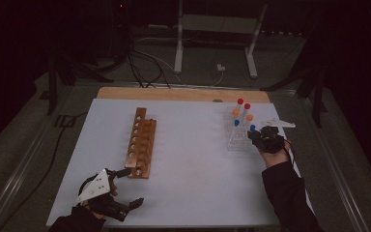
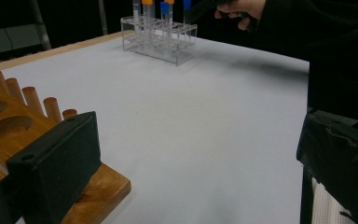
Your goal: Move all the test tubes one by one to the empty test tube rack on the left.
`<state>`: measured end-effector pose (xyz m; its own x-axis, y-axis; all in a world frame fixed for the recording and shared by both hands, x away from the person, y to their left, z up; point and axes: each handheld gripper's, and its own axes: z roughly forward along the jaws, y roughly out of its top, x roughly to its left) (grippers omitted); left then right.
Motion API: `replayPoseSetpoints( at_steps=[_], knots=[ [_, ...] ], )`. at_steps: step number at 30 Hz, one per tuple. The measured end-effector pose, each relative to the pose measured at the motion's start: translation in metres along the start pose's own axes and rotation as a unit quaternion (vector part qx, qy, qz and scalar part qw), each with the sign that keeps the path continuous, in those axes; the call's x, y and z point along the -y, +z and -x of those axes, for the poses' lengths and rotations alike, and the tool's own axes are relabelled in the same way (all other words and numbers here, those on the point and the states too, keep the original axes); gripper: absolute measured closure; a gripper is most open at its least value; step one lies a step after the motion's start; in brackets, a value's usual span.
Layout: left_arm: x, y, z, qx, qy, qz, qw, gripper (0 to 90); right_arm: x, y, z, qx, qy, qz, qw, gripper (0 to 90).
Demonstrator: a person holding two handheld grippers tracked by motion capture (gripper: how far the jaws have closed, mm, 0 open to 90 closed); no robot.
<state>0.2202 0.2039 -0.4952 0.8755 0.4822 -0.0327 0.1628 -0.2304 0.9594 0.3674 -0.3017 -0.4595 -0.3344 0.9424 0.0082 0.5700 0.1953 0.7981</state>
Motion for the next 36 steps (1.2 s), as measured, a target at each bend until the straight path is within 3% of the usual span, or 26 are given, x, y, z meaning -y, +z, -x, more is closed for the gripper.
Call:
replayPoseSetpoints(
  at_steps=[17, 21, 29, 33, 36],
  knots=[
    [-0.003, -0.001, 0.002, 0.006, 0.001, 0.003, 1.0000, 0.5, -0.017, -0.039, -0.009, 0.008, -0.029, 0.055, 0.9981, 76.8],
    [-0.007, -0.001, 0.004, 0.014, -0.006, 0.006, 0.9999, 0.5, -0.022, -0.052, -0.015, -0.003, -0.038, 0.070, 0.9968, 76.8],
    [-0.024, 0.001, 0.003, 0.021, -0.007, 0.009, 0.9997, 0.5, -0.025, -0.061, -0.044, -0.049, -0.076, 0.073, 0.9932, 76.7],
    [-0.039, 0.005, 0.002, 0.027, -0.002, 0.001, 0.9996, 0.5, -0.019, -0.057, -0.064, -0.080, -0.097, 0.060, 0.9902, 76.8],
    [-0.045, 0.007, 0.000, 0.032, -0.009, 0.001, 0.9995, 0.5, -0.013, -0.050, -0.079, -0.103, -0.110, 0.043, 0.9876, 76.8]
  ],
)
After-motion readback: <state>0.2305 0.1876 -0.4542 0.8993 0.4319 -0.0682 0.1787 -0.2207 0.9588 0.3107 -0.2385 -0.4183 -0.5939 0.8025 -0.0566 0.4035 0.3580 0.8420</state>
